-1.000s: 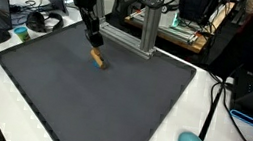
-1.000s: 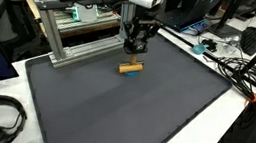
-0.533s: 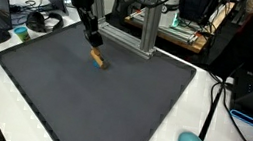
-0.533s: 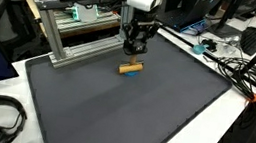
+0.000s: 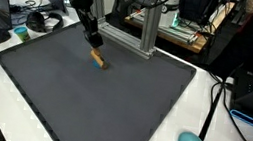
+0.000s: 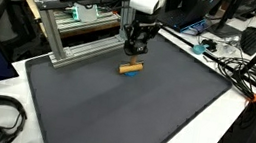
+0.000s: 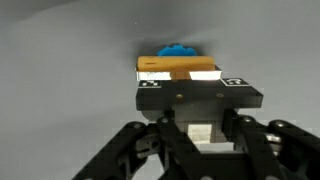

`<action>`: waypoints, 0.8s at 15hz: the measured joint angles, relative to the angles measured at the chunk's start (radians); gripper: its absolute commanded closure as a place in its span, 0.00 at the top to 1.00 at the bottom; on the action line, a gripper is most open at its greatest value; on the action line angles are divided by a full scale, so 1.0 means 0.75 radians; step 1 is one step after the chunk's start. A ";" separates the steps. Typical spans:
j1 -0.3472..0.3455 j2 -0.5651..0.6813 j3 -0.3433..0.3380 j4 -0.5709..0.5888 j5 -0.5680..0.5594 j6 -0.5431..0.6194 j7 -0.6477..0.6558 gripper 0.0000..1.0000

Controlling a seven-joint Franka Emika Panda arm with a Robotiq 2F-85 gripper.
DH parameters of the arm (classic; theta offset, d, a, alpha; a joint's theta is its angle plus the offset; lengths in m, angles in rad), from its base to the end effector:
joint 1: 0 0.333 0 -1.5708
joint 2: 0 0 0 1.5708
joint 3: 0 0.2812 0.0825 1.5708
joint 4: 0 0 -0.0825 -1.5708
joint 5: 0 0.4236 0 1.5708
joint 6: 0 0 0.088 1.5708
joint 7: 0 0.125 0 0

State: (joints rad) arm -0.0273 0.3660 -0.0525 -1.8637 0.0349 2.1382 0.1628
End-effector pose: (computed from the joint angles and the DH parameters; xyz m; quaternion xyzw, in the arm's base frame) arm 0.6375 -0.0485 0.2397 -0.9905 0.1295 0.0456 0.0029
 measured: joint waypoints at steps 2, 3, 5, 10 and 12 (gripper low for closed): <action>0.000 0.010 0.001 0.016 0.000 -0.018 -0.003 0.22; 0.000 0.014 0.001 0.024 0.000 -0.027 -0.004 0.22; 0.000 0.021 0.001 0.035 0.000 -0.041 -0.010 0.22; -0.003 0.027 0.002 0.049 0.012 -0.074 -0.027 0.22; -0.007 0.028 0.002 0.051 0.021 -0.084 -0.034 0.22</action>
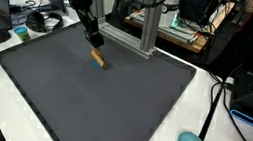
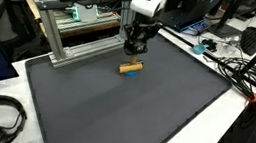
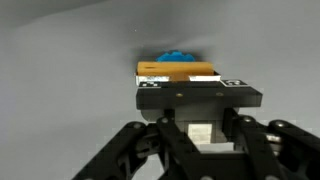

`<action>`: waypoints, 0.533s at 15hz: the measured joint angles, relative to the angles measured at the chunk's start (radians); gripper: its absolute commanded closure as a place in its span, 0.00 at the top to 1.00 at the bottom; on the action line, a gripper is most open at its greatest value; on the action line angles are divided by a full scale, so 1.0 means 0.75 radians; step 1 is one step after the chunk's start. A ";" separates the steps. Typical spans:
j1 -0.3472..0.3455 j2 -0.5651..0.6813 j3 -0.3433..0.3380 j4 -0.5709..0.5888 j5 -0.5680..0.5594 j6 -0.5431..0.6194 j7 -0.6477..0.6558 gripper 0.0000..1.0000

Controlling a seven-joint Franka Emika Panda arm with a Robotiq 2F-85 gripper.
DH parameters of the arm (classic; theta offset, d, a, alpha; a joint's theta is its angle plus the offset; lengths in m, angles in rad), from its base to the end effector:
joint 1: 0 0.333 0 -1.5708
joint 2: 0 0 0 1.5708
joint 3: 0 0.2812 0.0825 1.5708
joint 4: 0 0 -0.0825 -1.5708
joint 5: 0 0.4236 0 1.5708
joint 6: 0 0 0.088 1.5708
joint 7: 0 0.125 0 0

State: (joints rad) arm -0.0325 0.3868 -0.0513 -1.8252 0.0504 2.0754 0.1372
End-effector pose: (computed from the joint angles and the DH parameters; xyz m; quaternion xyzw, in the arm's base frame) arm 0.6396 -0.0497 0.2395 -0.9901 0.1224 0.0682 0.0096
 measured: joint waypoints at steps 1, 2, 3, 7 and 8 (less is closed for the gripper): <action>-0.002 0.000 0.000 0.001 0.004 -0.003 -0.004 0.22; -0.003 0.001 0.000 0.002 0.007 -0.005 -0.008 0.22; -0.004 0.002 0.000 0.003 0.010 -0.008 -0.011 0.22; -0.006 0.003 0.000 0.006 0.013 -0.017 -0.019 0.22; -0.006 0.003 0.000 0.006 0.013 -0.019 -0.021 0.22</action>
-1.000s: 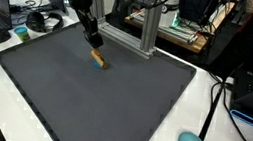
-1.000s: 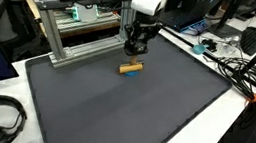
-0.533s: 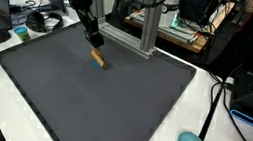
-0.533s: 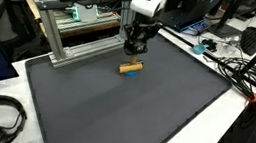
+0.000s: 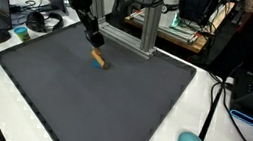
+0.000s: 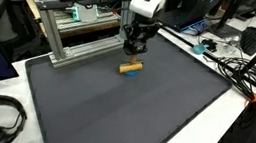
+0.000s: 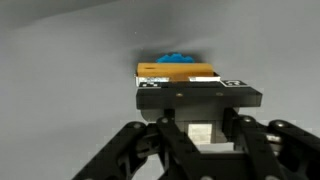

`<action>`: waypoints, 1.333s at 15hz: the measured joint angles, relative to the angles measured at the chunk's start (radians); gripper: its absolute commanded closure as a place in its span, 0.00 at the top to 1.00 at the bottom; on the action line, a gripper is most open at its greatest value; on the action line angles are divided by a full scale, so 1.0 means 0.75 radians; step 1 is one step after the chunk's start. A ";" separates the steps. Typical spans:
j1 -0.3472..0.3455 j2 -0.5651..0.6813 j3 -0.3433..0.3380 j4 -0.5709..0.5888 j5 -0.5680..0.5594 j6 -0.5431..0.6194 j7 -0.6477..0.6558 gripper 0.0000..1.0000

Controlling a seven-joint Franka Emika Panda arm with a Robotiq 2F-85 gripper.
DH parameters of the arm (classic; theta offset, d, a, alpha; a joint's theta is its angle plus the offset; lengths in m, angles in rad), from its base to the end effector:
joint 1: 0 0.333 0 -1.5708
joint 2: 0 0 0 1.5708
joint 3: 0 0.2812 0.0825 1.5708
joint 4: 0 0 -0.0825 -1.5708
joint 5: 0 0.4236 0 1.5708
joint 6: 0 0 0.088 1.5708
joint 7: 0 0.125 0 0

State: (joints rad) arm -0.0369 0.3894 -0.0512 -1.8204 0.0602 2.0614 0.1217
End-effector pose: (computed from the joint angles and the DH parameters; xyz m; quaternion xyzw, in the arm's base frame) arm 0.6389 -0.0516 0.2391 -0.9900 0.1192 0.0740 0.0144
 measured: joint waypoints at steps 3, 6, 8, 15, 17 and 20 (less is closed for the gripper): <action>0.000 0.000 0.000 0.001 0.000 -0.003 -0.001 0.22; 0.000 0.000 0.001 0.001 0.000 -0.007 -0.003 0.22; 0.000 0.000 0.001 0.001 0.000 -0.009 -0.006 0.22; 0.000 0.000 0.003 0.001 0.000 -0.015 -0.017 0.22; 0.000 0.000 0.003 0.001 0.000 -0.017 -0.019 0.22; 0.000 0.000 0.004 0.001 0.000 -0.019 -0.022 0.22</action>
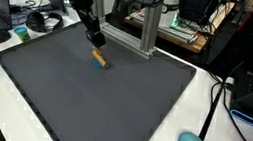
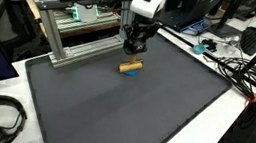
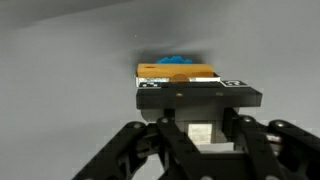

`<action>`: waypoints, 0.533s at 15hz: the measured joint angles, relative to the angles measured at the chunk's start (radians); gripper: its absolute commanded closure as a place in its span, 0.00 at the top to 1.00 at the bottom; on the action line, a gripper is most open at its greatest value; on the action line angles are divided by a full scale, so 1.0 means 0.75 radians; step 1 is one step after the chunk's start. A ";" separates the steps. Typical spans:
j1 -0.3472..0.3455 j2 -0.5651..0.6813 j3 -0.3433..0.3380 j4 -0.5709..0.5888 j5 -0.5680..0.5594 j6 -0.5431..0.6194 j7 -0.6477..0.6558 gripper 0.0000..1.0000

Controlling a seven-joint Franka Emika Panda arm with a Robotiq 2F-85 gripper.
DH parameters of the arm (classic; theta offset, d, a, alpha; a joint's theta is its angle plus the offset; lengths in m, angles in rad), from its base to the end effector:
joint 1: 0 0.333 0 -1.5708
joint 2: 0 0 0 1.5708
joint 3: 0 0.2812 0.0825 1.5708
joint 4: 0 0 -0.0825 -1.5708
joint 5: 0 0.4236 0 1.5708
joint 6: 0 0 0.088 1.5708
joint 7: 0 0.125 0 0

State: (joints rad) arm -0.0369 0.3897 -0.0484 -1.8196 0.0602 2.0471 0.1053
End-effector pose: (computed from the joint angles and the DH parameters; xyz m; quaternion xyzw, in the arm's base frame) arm 0.6373 -0.0496 0.2383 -0.9906 0.1096 0.0808 0.0154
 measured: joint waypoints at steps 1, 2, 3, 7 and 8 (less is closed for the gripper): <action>0.000 0.000 0.000 0.000 0.000 -0.001 -0.001 0.22; 0.000 0.000 0.000 0.000 0.000 -0.001 -0.003 0.22; 0.000 0.000 0.001 0.000 0.000 -0.002 -0.005 0.22; 0.000 0.000 0.002 0.000 0.000 -0.004 -0.021 0.22; 0.000 0.000 0.002 0.000 0.000 -0.005 -0.025 0.22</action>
State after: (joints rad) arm -0.0369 0.3898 -0.0470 -1.8196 0.0602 2.0435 0.0864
